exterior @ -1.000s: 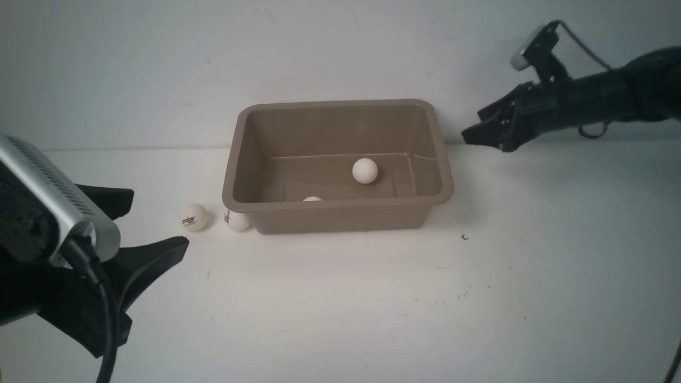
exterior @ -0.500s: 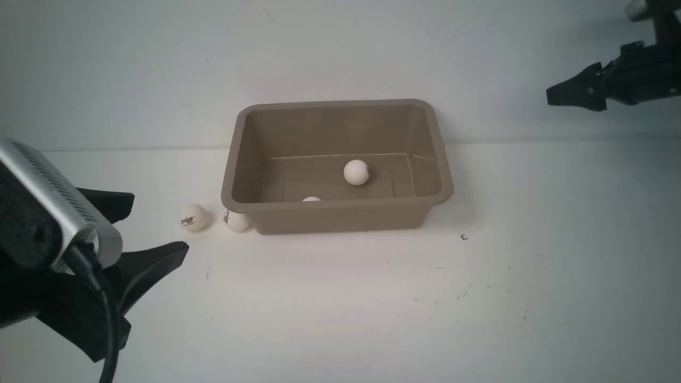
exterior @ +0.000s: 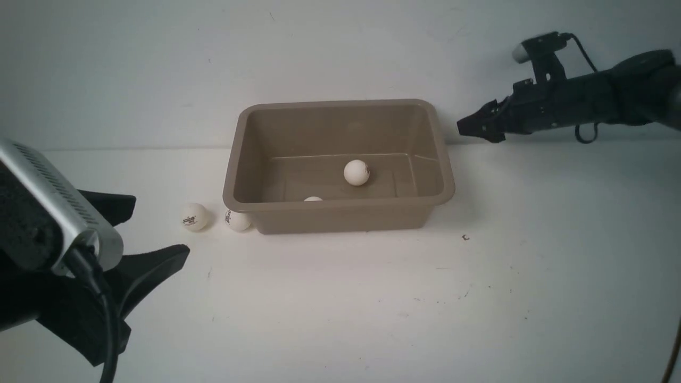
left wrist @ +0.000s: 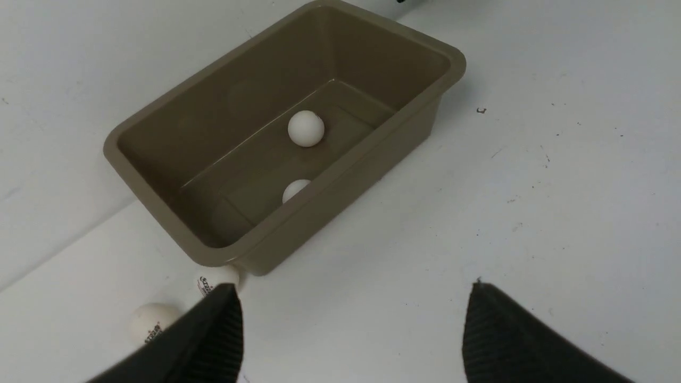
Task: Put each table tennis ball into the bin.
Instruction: Use the right arm to clamp the table tennis ball closest to it
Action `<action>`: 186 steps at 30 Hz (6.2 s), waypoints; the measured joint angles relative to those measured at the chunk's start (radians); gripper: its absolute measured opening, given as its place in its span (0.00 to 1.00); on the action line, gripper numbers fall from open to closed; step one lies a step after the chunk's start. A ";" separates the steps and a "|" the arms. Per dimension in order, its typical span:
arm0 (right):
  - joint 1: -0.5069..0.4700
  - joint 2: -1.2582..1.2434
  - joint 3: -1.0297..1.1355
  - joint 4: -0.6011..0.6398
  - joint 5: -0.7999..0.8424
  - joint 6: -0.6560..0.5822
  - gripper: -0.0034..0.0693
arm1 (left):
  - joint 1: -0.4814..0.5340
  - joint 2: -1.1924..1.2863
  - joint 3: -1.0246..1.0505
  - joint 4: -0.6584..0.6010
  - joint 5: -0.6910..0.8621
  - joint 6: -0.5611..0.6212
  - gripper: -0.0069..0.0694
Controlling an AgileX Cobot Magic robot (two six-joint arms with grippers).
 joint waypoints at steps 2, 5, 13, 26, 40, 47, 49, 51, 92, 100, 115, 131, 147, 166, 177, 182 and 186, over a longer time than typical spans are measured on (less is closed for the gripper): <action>0.003 0.028 -0.031 0.021 -0.025 -0.003 0.68 | 0.000 0.000 0.000 0.000 0.004 0.000 0.74; 0.003 0.091 -0.097 0.054 -0.021 0.010 0.68 | 0.000 0.000 0.000 0.001 0.007 0.000 0.74; 0.003 0.153 -0.171 0.072 0.024 0.059 0.68 | 0.000 0.000 0.000 0.001 0.009 0.000 0.74; 0.060 0.209 -0.179 0.138 -0.011 0.048 0.68 | 0.000 0.000 0.000 0.002 0.009 0.000 0.74; 0.098 0.212 -0.179 0.160 -0.154 0.025 0.68 | 0.000 0.000 0.000 0.002 0.010 -0.001 0.74; 0.113 0.225 -0.179 0.183 -0.193 0.012 0.68 | 0.000 0.000 0.000 0.002 0.010 -0.001 0.74; 0.113 0.231 -0.179 0.196 -0.194 0.002 0.68 | 0.000 0.000 0.000 0.002 0.010 -0.001 0.74; 0.113 0.233 -0.181 0.202 -0.195 -0.004 0.68 | 0.000 0.000 0.000 0.002 0.010 -0.001 0.74; 0.084 0.113 -0.182 -0.217 -0.162 0.210 0.68 | 0.000 0.000 0.000 0.005 0.001 -0.001 0.74; 0.099 0.113 -0.182 -0.163 -0.109 0.193 0.68 | 0.000 0.000 0.000 0.005 0.000 -0.001 0.74; 0.128 0.113 -0.182 -0.157 -0.173 0.196 0.68 | 0.000 0.000 0.000 0.005 0.002 -0.001 0.74; 0.113 0.140 -0.182 -0.059 -0.174 0.234 0.68 | 0.000 0.000 0.000 0.005 0.003 -0.001 0.74; 0.123 0.203 -0.181 0.096 -0.176 0.242 0.68 | 0.000 0.000 0.000 0.005 0.003 -0.001 0.74; 0.183 0.203 -0.181 0.033 -0.312 0.265 0.74 | 0.000 0.000 0.000 0.005 0.003 -0.002 0.74; 0.175 0.203 -0.181 -0.072 -0.309 0.353 0.74 | 0.000 0.000 0.000 0.005 0.003 -0.002 0.74; 0.145 0.203 -0.181 -0.171 -0.293 0.451 0.74 | 0.000 0.000 0.000 0.005 0.003 -0.002 0.74; 0.127 0.203 -0.181 -0.195 -0.274 0.484 0.74 | 0.000 0.000 0.000 0.005 0.003 -0.002 0.74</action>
